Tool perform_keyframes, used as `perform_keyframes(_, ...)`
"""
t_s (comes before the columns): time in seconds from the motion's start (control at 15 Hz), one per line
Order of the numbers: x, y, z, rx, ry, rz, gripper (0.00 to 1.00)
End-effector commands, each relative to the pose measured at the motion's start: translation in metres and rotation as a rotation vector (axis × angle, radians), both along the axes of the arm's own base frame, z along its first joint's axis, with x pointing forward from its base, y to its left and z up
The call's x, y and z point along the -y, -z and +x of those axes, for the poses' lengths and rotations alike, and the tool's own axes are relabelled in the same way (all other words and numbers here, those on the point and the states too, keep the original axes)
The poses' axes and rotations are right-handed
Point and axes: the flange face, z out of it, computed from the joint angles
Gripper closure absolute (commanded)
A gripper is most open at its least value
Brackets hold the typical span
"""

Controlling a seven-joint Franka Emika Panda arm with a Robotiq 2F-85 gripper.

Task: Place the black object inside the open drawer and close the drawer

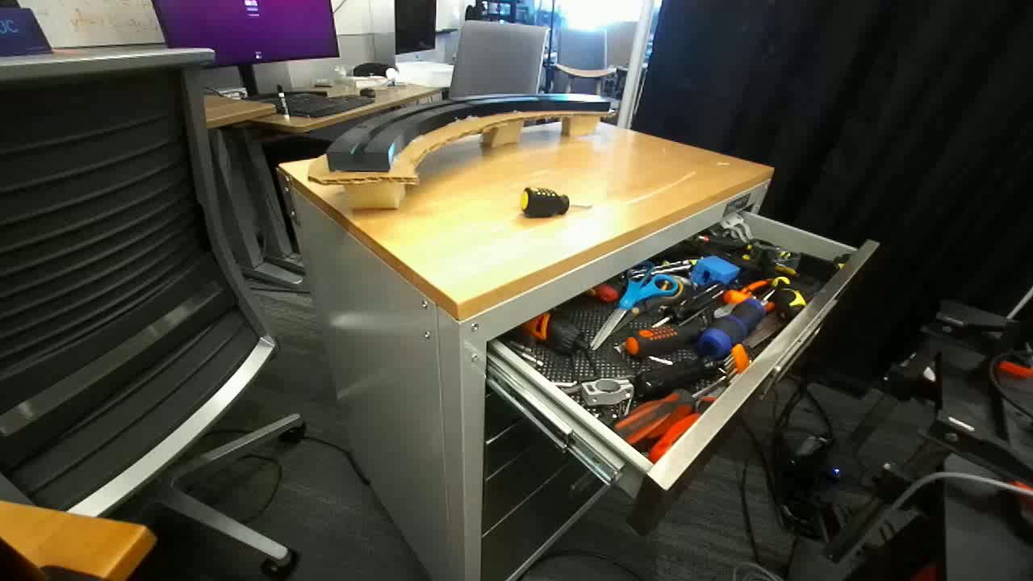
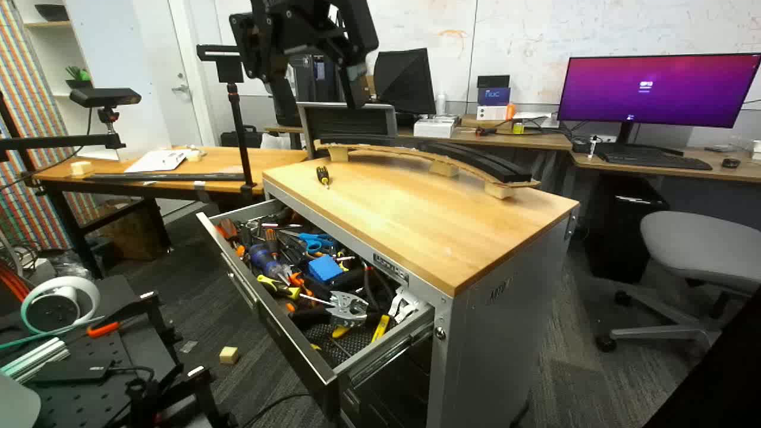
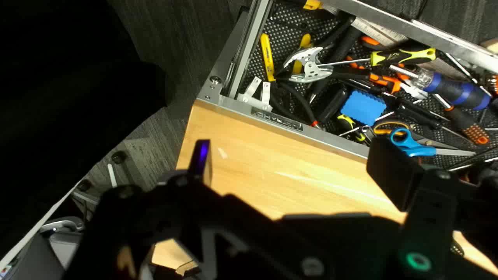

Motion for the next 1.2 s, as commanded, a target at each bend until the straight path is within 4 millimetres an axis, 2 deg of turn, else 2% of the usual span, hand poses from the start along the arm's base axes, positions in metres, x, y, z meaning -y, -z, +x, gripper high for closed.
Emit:
perform_keyframes(0.0, 0.000, -0.002, 0.001, 0.003, 0.001, -0.001, 0.00)
perform_keyframes(0.33, 0.002, -0.009, 0.001, 0.017, 0.003, -0.005, 0.00)
perform_keyframes(0.47, -0.011, -0.001, 0.044, -0.048, -0.021, -0.024, 0.00)
perform_keyframes(0.53, -0.027, 0.006, 0.071, -0.081, -0.047, -0.046, 0.00)
perform_keyframes(0.73, -0.070, 0.026, 0.116, -0.180, -0.200, -0.098, 0.00)
perform_keyframes(1.13, -0.171, 0.091, 0.221, -0.293, -0.507, -0.162, 0.00)
